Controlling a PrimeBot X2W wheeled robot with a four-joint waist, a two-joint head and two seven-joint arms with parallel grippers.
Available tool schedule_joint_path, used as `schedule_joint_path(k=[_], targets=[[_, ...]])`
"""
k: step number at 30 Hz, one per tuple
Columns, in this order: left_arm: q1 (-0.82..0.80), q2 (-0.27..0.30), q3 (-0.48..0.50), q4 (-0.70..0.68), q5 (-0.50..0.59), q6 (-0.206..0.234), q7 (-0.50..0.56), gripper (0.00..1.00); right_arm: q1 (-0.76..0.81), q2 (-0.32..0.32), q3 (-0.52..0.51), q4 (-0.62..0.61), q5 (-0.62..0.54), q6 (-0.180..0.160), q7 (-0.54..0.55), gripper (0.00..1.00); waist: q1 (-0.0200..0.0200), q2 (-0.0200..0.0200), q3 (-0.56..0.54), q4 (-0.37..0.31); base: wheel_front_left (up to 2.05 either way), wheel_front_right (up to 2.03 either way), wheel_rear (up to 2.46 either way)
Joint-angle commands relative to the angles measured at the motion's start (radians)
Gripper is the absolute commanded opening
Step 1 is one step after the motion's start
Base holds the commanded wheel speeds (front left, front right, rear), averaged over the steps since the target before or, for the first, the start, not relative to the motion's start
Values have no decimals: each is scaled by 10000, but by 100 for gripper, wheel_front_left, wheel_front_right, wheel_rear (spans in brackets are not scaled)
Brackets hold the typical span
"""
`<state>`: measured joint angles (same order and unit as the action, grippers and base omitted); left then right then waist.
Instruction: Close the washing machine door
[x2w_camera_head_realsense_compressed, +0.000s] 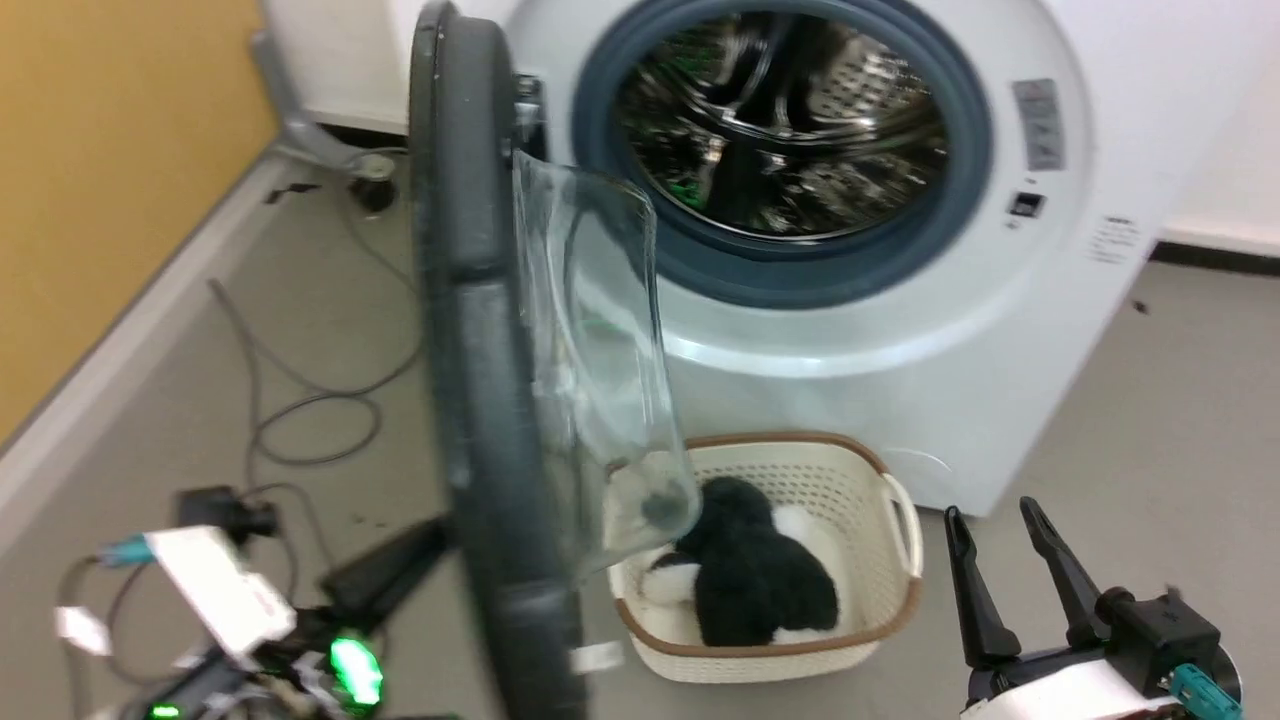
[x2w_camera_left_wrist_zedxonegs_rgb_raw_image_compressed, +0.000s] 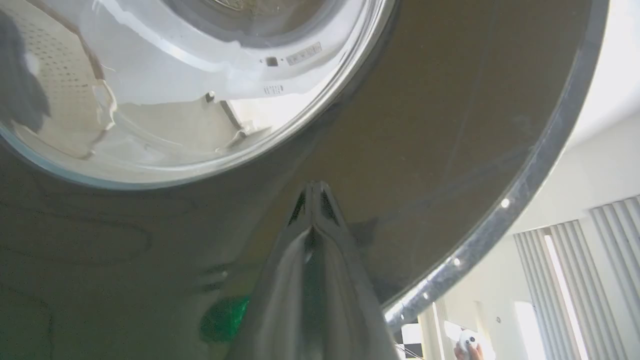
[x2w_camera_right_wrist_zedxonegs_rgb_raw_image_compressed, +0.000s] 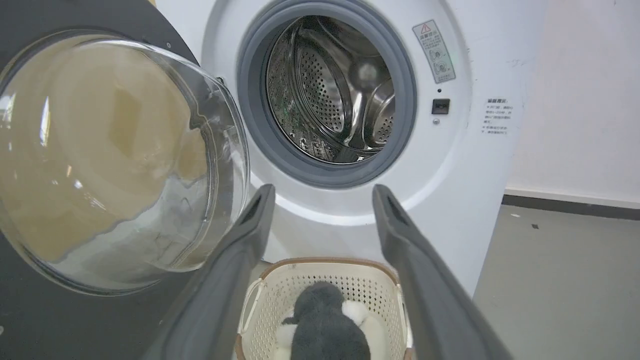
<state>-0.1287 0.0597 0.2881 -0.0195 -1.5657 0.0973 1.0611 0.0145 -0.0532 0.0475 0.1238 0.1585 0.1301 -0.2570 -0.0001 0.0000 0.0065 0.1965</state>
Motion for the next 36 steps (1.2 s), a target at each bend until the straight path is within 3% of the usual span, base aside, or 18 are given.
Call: schedule_joint_path(k=[1, 9, 17, 27, 36], targets=[[246, -89, -585, -155, -404, 22, -276, 0, -9, 29, -13, -44, 3, 6, -45, 100, 1, 0, 213, -524, 0, 0, 0], [107, -93, -2801, 195, -1683, -418, -2913, 0, -229, 29, -47, -187, -35, 6, -46, 100, 1, 0, 816, -1897, 0, 0, 0], [-1415, -94, -4350, 1666, -2055, -1387, -5562, 0, -457, 29, -44, -287, 23, 6, -46, 100, 1, 0, 1494, -3335, 0, 0, 0], [-3627, -94, -5395, 3428, -1655, -1981, -8485, 0, -596, 30, 31, -348, 270, 6, -47, 100, 1, 0, 2040, -4611, 0, 0, 0], [-5890, -95, -6022, 5362, -1838, -2161, -10923, 0, -723, 30, 205, -385, 389, 6, -47, 100, 1, 0, 2282, -5080, 0, 0, 0]])
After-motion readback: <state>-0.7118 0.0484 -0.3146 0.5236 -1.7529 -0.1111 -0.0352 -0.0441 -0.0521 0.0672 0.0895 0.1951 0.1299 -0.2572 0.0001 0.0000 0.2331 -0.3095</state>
